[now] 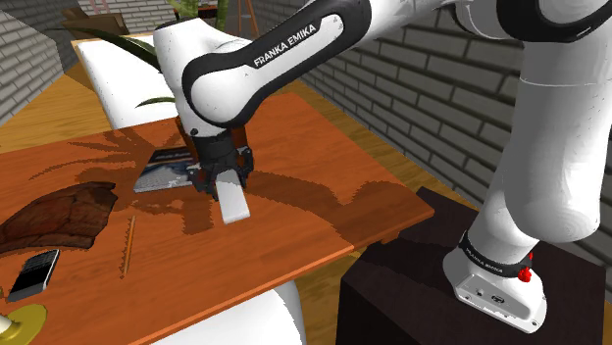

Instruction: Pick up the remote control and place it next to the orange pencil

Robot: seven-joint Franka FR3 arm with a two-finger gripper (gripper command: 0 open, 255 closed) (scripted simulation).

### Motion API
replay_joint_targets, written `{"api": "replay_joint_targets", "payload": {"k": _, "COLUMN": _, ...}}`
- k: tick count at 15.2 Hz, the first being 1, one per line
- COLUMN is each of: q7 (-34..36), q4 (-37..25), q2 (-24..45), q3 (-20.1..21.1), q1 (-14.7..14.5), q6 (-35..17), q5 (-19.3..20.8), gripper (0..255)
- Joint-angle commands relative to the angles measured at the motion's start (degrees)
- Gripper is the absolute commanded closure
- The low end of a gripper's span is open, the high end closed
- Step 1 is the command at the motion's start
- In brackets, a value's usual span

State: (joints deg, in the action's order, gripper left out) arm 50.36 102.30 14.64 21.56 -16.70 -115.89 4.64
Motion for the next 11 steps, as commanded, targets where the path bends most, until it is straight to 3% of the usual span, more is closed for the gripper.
{"api": "replay_joint_targets", "payload": {"k": 1, "q7": 2.87, "q4": -3.48, "q2": 2.39, "q3": 0.63, "q1": -2.00, "q6": 0.87, "q5": 1.20, "gripper": 255}}
{"api": "replay_joint_targets", "payload": {"k": 3, "q7": 4.76, "q4": -6.17, "q2": 4.36, "q3": 0.96, "q1": -3.53, "q6": 1.74, "q5": 2.07, "gripper": 255}}
{"api": "replay_joint_targets", "payload": {"k": 11, "q7": 5.35, "q4": -2.72, "q2": 6.42, "q3": 0.51, "q1": -3.74, "q6": -3.62, "q5": 3.08, "gripper": 255}}
